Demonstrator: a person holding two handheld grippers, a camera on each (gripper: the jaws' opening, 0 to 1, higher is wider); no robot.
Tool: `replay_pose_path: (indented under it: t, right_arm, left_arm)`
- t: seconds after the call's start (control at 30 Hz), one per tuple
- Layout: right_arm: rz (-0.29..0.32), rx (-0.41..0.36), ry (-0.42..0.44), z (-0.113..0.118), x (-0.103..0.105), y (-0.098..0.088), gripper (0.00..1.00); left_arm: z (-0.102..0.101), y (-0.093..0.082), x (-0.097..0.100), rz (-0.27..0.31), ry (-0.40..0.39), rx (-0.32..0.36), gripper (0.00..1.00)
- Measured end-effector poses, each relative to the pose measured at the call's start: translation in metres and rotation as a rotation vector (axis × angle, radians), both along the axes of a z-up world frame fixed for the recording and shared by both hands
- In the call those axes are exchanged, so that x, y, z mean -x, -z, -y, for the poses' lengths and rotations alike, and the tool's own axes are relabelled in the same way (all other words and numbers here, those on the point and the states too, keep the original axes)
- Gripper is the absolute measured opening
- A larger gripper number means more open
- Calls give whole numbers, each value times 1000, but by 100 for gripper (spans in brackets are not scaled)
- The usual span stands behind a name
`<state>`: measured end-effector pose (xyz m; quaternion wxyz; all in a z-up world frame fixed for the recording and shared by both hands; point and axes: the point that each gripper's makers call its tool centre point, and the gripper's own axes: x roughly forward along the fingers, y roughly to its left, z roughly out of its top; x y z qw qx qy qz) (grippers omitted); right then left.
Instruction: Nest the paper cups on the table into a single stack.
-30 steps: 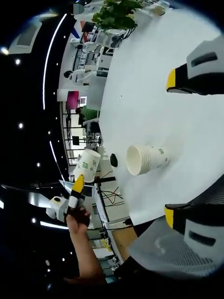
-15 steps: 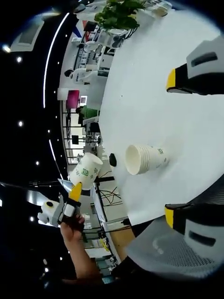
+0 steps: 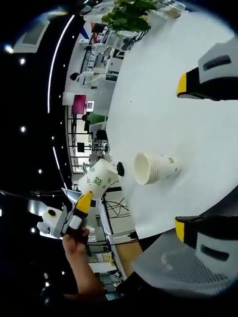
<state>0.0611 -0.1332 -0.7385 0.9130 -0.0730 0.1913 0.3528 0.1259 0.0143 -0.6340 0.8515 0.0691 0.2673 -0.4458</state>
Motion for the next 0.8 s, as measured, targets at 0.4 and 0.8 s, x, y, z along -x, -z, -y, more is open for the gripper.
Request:
replay_pose_path:
  t: [0.4, 0.8]
  right_arm:
    - [8, 19, -17, -1, 1, 3, 100]
    - [13, 35, -26, -3, 2, 3, 99]
  left_arm:
    - [19, 13, 15, 9, 142, -158, 0]
    - [30, 25, 18, 33, 264, -270, 0]
